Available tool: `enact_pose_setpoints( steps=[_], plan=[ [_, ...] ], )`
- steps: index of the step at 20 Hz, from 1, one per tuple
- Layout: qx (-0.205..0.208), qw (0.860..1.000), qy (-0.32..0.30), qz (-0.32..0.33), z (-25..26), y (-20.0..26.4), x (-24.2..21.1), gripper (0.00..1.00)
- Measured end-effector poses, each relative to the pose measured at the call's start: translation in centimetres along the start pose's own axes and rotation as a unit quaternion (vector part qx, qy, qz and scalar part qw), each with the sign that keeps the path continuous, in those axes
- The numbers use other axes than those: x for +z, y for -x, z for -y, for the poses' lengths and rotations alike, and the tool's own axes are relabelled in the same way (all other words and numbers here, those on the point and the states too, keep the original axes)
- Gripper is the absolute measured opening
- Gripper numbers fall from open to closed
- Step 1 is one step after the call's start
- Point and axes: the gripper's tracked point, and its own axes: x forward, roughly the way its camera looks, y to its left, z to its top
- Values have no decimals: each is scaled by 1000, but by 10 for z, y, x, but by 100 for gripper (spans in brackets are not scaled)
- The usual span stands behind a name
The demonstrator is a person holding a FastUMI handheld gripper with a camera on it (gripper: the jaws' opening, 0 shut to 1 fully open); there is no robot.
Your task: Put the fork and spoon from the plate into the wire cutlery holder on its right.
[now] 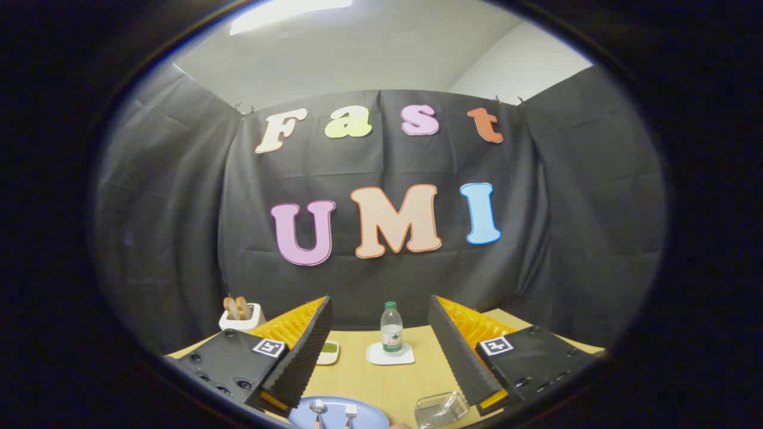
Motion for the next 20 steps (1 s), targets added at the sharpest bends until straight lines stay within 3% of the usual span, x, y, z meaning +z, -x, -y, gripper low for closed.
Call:
enact_pose_setpoints(
  steps=[20],
  plan=[
    [43, 998, 21, -52, -18, 5, -31, 100]
  ],
)
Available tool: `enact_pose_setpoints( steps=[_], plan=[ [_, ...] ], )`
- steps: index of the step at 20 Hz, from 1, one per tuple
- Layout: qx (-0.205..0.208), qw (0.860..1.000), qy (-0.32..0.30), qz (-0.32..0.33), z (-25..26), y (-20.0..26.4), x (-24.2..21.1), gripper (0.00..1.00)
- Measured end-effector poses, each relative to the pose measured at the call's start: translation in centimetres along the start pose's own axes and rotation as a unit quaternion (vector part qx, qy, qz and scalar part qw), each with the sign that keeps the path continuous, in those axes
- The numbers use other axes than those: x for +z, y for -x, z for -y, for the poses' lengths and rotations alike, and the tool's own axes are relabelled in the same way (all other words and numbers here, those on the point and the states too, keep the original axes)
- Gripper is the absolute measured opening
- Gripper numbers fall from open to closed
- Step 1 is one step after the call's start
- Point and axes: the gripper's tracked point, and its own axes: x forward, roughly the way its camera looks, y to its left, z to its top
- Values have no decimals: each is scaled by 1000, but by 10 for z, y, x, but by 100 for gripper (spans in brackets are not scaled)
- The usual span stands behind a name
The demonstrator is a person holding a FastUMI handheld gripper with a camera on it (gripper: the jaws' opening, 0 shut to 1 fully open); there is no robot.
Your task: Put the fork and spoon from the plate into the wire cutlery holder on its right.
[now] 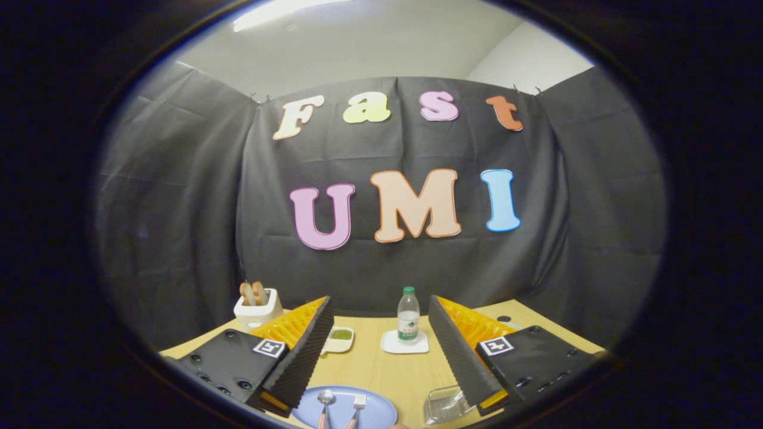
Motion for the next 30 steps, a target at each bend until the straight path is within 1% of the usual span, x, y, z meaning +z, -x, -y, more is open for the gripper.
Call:
enact_pose_setpoints(
  steps=[4, 8, 14, 19, 22, 27, 30],
  plan=[
    [14, 999, 7, -35, -8, 2, -23, 100],
    [25, 997, 29, -71, -18, 5, -52, 100],
    [39, 989, 45, -135, -27, 7, -104, 100],
    [47, 975, 58, -208, -30, 17, -156, 100],
    [58, 965, 66, -248, -36, 23, -189, 100],
    [66, 948, 78, -302, -38, 31, -235, 100],
    [70, 937, 96, -328, -38, 36, -257, 100]
  ],
)
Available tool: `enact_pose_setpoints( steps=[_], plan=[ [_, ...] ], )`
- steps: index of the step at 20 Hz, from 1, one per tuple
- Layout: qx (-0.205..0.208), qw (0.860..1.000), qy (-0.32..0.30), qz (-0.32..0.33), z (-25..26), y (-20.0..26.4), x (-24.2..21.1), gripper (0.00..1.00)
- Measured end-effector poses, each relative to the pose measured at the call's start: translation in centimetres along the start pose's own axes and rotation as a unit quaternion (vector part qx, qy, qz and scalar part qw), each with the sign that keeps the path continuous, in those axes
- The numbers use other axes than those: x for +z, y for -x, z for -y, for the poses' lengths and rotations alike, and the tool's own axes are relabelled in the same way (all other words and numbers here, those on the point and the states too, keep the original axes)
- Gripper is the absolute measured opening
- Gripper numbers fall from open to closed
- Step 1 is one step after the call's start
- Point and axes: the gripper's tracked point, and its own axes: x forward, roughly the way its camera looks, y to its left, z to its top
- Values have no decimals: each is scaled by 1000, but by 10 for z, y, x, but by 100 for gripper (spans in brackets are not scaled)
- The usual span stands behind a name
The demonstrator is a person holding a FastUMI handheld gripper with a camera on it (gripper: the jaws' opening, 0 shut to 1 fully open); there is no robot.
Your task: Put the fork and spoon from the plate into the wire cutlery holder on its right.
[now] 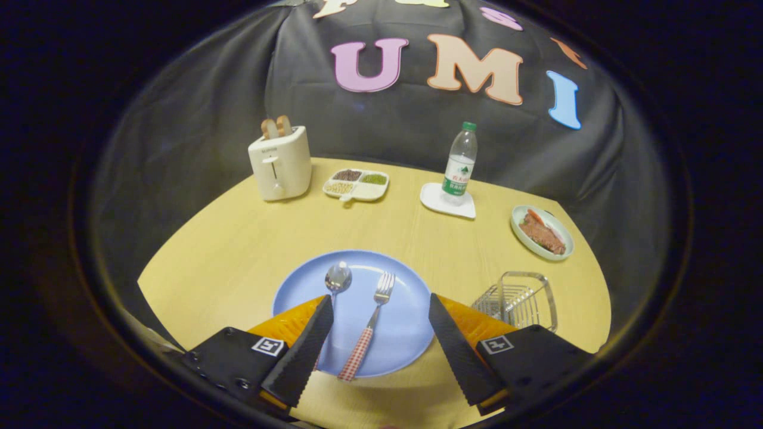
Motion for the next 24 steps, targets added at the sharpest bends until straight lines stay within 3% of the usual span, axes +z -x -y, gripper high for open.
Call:
enact_pose_setpoints(
  steps=[9, 21, 24],
  plan=[
    [8, 998, 16, -60, -6, -22, -44, 97],
    [-7, 994, 35, -99, -5, -32, -67, 31],
    [-23, 994, 36, -100, 3, -30, -67, 23]
  ],
)
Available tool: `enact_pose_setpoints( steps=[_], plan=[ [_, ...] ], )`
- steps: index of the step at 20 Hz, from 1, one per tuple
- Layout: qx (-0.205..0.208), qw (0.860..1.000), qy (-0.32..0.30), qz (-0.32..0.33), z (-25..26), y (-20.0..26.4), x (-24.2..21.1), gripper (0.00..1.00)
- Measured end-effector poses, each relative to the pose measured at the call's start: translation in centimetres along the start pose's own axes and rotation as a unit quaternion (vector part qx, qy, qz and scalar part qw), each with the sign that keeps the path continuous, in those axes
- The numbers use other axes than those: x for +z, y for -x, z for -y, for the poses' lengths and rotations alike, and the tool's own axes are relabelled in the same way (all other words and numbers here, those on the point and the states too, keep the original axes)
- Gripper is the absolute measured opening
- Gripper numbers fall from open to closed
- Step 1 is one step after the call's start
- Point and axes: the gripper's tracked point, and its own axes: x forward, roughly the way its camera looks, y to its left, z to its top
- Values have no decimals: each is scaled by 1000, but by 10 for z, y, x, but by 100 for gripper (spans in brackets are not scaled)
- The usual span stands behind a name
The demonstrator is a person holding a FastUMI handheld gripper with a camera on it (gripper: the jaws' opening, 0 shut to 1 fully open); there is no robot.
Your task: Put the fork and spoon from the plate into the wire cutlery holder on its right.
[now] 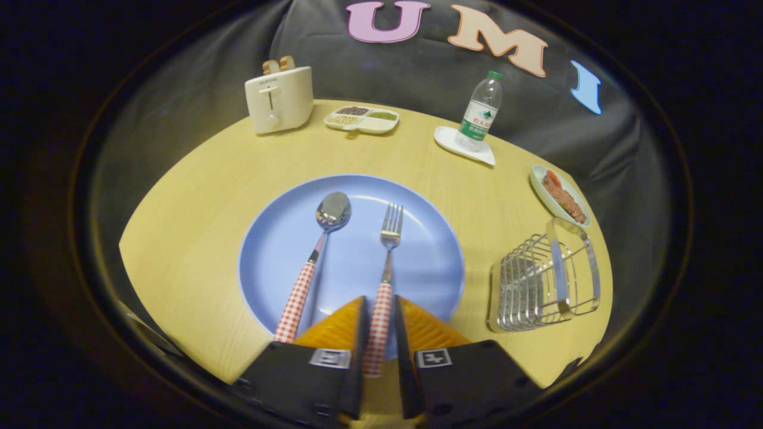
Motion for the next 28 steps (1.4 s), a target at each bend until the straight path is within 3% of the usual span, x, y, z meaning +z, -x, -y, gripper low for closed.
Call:
enact_pose_setpoints(
  steps=[3, 4, 13, 23, 28],
  plan=[
    [-5, 1000, -9, -6, 5, 4, 3, 17],
    [-3, 1000, -8, -7, 6, 2, 0, 11],
    [27, 999, 36, -9, 28, 36, 24, 10],
    [19, 999, 39, -5, 100, 83, 57, 10],
    [26, 999, 41, -26, 134, 102, 52, 10]
  ],
)
